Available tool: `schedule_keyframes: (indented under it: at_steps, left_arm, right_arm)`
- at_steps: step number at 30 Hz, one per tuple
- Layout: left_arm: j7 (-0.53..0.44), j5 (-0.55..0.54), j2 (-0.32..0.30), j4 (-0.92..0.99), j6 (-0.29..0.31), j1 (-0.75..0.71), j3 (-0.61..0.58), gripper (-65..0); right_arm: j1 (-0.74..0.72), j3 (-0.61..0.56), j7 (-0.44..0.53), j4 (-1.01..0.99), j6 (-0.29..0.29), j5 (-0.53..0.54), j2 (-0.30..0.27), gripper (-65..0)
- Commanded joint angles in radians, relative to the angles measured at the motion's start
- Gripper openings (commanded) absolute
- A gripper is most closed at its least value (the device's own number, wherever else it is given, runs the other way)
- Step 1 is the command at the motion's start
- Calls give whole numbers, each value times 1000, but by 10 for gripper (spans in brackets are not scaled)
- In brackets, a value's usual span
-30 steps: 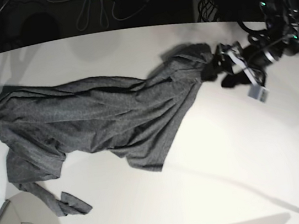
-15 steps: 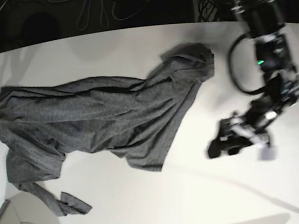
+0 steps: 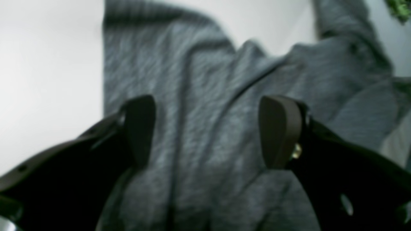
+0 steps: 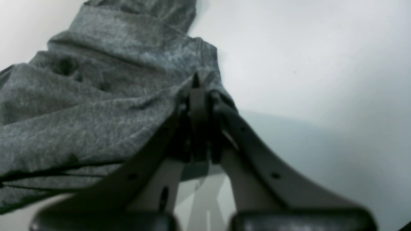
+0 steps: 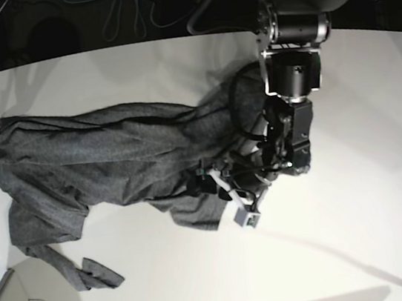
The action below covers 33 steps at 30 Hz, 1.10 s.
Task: Layout the t-shirt on the table in an organized manner, then fold the t-shirt properly
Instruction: 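Grasp the shirt hem with the left gripper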
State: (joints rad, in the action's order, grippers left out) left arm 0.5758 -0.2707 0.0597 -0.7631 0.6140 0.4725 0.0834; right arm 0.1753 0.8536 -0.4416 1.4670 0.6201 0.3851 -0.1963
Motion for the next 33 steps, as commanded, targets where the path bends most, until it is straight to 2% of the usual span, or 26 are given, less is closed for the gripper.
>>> schedule_keyframes:
  at_steps: [1,3,6,8,10,11,13,15,16,19,20,26,33]
  left_arm:
    - [-44,-5,6,6,7,39,0,-165]
    - [-86,21,6,55,-46,41,-7,-165]
    - [-165,57,12,129,-165,44,-9,-165]
    - [-202,64,13,184,-196,61,-7,-167]
    - [-218,67,29,245,-196,75,-9,-176]
    - [-222,67,32,268,-197,81,-10,-200]
    - [-225,67,33,294,-197,84,-10,-337]
    - [-248,67,33,296,-202,84,-9,-562]
    - [-261,67,32,301,-205,84,-4,-650]
    - [-282,55,-1,294,-205,85,2,-627]
    - [-284,44,-14,291,-205,85,6,-648]
    - [-271,-121,-117,159,-205,102,121,-650]
    - [-270,-220,-214,46,-205,105,126,-650]
  right_arm:
    - [-9,5,28,21,1,19,-16,-650]
    - [-10,5,28,21,1,19,-16,-650]
    - [-10,5,28,21,1,19,-16,-650]
    - [-12,3,28,21,1,19,-16,-650]
    - [-10,3,28,21,1,19,-16,-650]
    - [-9,3,28,21,1,19,-18,-650]
    - [-7,3,28,21,1,19,-19,-650]
    - [-4,3,28,21,1,19,-21,-650]
    - [-3,3,28,21,1,19,-21,-650]
    - [-1,3,28,21,1,19,-21,-650]
    - [-1,3,28,21,1,19,-19,-650]
    - [2,3,28,19,1,19,-18,-650]
    - [31,3,28,14,1,19,-15,-650]
